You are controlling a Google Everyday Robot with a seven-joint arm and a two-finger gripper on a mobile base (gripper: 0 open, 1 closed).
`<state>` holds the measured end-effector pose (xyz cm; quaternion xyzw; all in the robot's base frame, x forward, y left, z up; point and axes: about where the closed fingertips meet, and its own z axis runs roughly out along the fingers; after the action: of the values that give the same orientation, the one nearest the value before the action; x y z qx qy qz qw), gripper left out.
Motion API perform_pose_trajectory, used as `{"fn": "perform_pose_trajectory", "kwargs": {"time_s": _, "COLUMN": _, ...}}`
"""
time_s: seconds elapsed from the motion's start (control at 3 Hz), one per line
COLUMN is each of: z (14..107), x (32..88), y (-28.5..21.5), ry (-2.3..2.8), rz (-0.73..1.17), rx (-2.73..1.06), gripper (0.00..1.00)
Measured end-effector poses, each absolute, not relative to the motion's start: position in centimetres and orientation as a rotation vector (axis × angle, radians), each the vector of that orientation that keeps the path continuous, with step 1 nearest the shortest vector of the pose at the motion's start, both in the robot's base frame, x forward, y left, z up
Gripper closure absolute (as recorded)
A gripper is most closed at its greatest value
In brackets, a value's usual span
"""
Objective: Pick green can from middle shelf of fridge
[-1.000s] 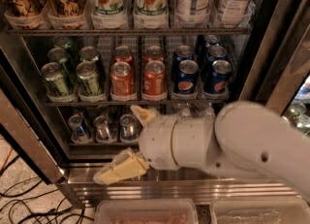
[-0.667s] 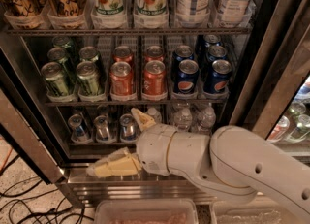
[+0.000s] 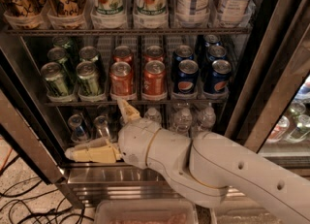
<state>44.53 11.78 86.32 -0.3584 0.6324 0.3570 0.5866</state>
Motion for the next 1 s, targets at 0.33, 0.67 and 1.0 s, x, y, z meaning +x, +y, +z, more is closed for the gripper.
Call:
{"fn": "perform_pose_trajectory", "kwargs": {"time_s": 0.33, "z": 86.3, "x": 44.5, "y": 11.8, "ry": 1.474, "rz": 0.832, "rx": -0.835, "gripper": 0.0}}
{"fn": "perform_pose_trajectory", "kwargs": {"time_s": 0.67, "z": 85.7, "x": 45.3, "y": 12.1, "ry": 1.492, "rz": 0.76, "rx": -0.839, "gripper": 0.0}}
{"fn": "perform_pose_trajectory", "kwargs": {"time_s": 1.0, "z": 84.6, "x": 43.7, "y": 16.1, "ry": 1.403, "rz": 0.666, "rx": -0.949, "gripper": 0.0}}
